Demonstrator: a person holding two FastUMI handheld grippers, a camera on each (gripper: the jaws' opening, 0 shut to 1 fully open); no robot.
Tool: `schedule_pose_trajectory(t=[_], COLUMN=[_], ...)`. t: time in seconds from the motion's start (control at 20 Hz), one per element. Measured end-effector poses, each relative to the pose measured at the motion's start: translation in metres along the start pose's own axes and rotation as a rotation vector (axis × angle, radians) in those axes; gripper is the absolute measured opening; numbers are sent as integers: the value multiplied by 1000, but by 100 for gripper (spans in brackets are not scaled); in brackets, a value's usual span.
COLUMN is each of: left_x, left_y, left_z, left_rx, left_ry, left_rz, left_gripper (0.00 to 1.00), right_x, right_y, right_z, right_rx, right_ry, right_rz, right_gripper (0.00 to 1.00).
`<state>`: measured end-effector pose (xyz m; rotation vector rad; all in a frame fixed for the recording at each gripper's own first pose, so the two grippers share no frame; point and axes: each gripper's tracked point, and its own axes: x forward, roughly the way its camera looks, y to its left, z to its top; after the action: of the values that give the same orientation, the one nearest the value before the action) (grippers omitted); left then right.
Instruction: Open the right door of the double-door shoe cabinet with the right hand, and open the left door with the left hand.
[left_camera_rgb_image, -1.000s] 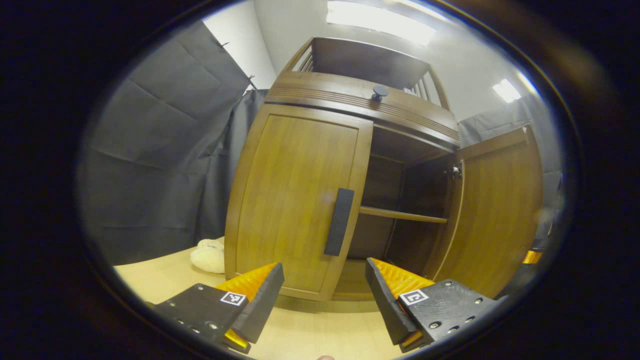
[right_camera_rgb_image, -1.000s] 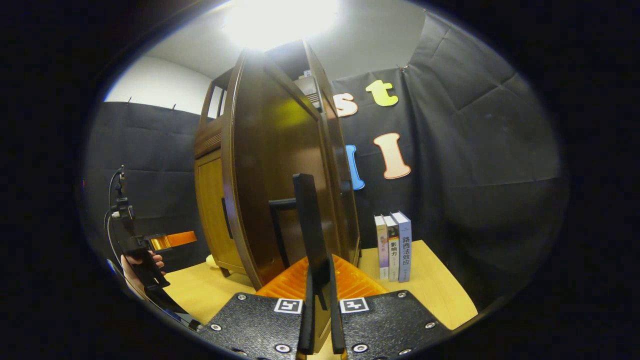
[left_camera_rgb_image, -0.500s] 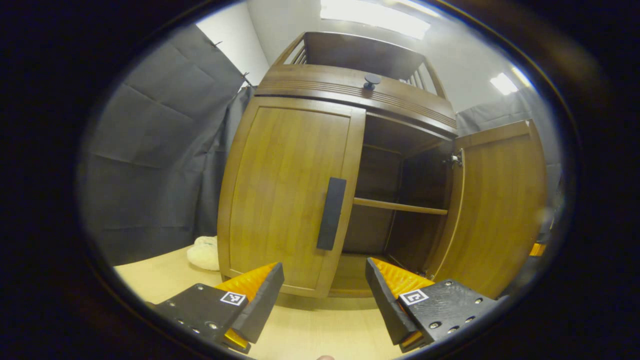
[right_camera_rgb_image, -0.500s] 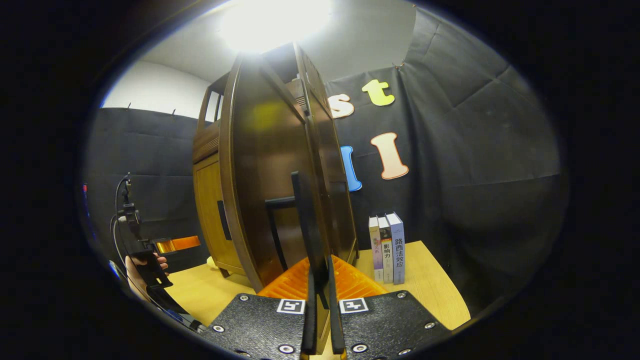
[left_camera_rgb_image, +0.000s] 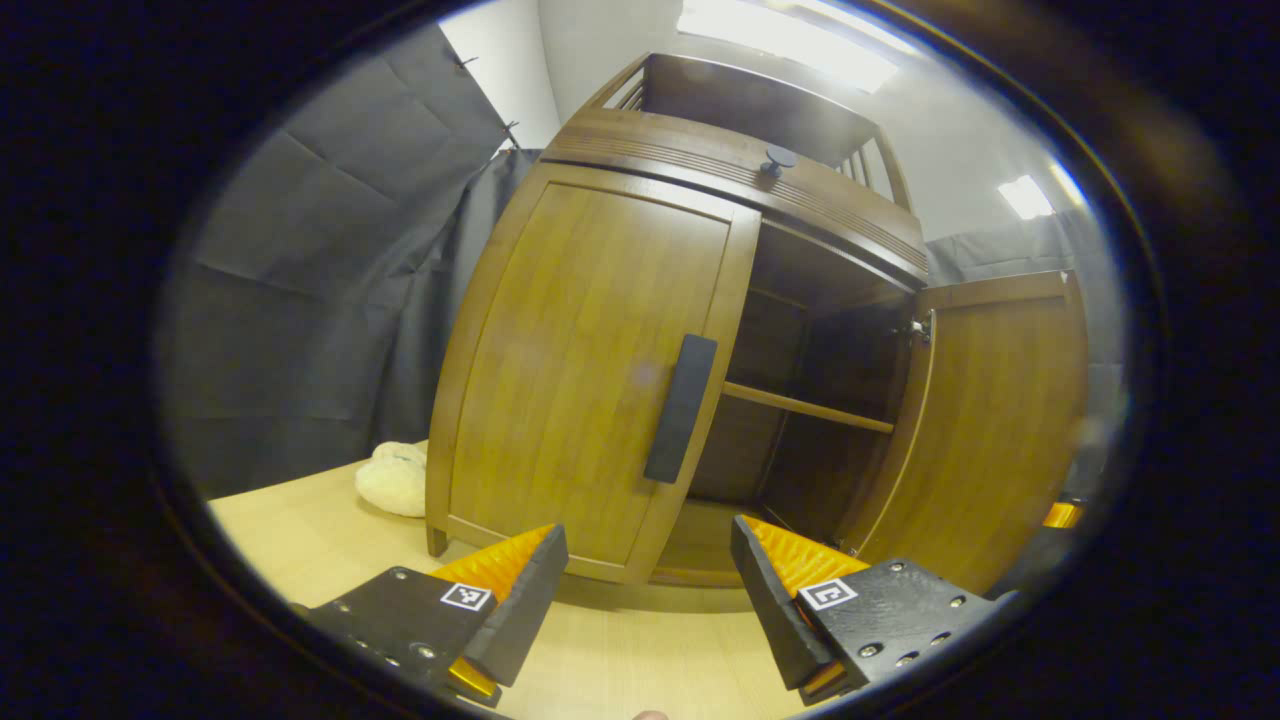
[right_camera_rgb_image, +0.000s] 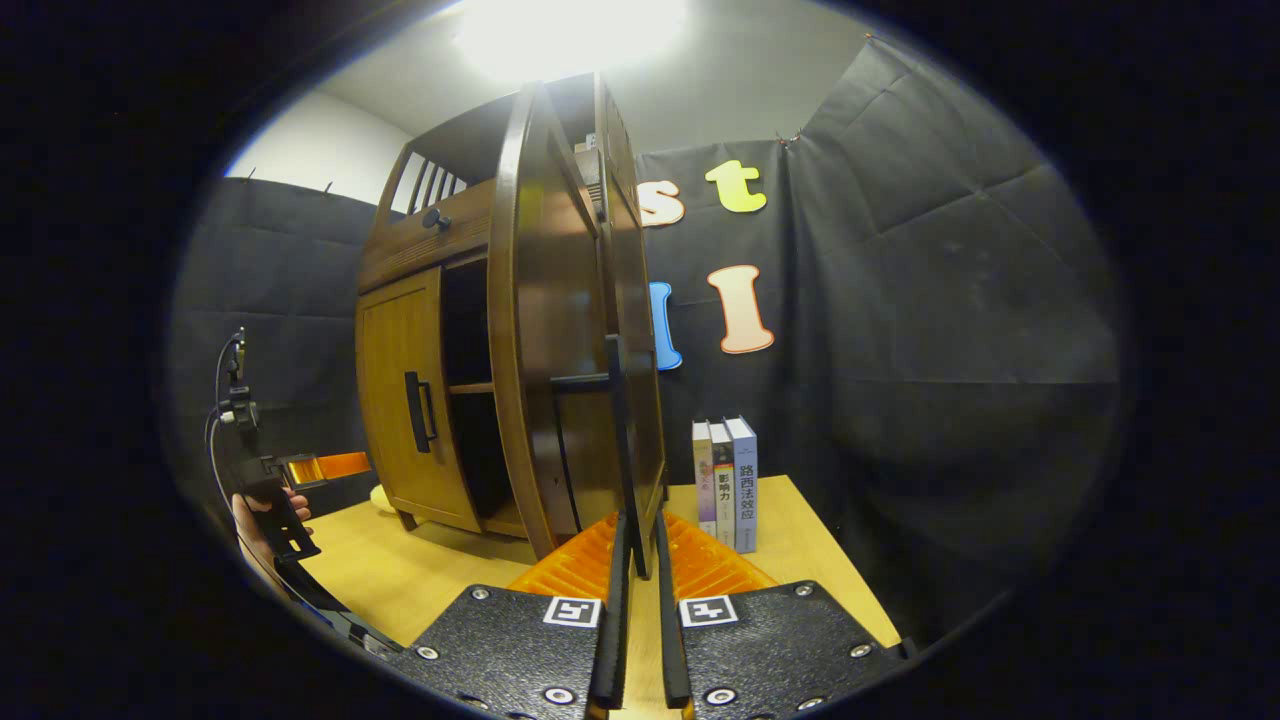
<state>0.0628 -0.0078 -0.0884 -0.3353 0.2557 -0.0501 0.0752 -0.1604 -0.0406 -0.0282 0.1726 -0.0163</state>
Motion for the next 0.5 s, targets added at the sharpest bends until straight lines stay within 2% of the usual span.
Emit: schedule_pose_trajectory(t=[0.05,0.1,0.15,0.2,0.25,0.35,0.5], left_x=[-2,-3,-4,-5,-8,-8,-10], left_y=[2,4,11,17,21,25,26], left_z=[3,4,4,4,2,0,0], left_rx=[9,21,35,47,55,55,39], left_ry=[7,15,21,21,18,13,12], left_rz=[-2,2,8,15,21,27,34], left_gripper=[90,99,99,99,99,99,99], right_x=[-5,-12,-19,-28,-35,-40,-40], right_y=[-7,-16,-23,-22,-15,9,41], right_z=[4,10,15,22,28,35,41], right_rx=[-19,-37,-53,-56,-47,-29,-32], right_ry=[-11,-25,-43,-63,-81,-97,-103], right_rz=[-51,-115,-161,-180,-180,-125,-53], right_gripper=[16,17,29,36,48,73,87])
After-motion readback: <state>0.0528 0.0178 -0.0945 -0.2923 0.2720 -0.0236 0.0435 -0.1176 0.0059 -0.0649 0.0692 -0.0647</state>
